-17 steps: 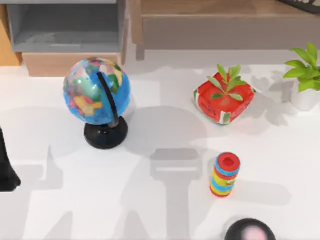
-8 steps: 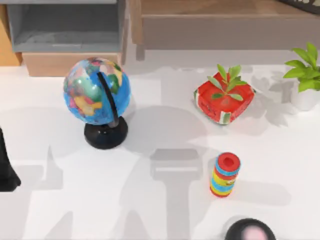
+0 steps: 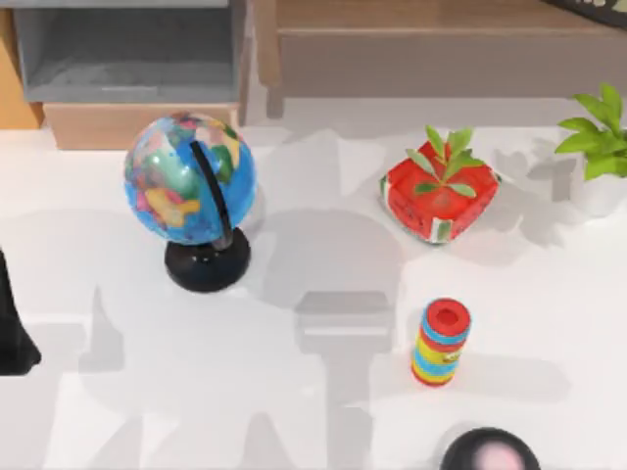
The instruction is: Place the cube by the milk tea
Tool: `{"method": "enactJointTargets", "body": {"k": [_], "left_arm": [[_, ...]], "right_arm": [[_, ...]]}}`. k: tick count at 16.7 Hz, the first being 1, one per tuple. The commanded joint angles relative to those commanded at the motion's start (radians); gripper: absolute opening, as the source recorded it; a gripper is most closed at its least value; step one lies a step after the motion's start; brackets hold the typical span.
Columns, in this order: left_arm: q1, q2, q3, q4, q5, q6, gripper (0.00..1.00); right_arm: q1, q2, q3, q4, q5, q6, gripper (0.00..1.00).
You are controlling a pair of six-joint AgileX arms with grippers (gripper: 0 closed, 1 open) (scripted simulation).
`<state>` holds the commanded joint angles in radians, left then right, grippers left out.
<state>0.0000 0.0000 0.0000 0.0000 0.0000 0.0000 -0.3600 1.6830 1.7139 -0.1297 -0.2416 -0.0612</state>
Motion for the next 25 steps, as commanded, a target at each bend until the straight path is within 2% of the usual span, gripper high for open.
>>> {"method": "enactJointTargets", "body": {"k": [7,14,19,25], "left_arm": [[0.0,0.0,0.0,0.0,0.0,0.0,1.0],[0.0,0.0,0.0,0.0,0.0,0.0,1.0],[0.0,0.0,0.0,0.0,0.0,0.0,1.0],[0.0,0.0,0.0,0.0,0.0,0.0,1.0]], "right_arm": [[-0.054,-0.325,-0.445,-0.485,0.012,-0.178,0.0],[-0.157,-0.552,-0.931,-0.904,0.13,-0.428,0.0],[-0.234,-0.629,-1.081,-1.027,0.23,-0.533,0.0],[-0.233,-0.627,-1.082,-1.028,0.231,-0.532,0.0]]}}
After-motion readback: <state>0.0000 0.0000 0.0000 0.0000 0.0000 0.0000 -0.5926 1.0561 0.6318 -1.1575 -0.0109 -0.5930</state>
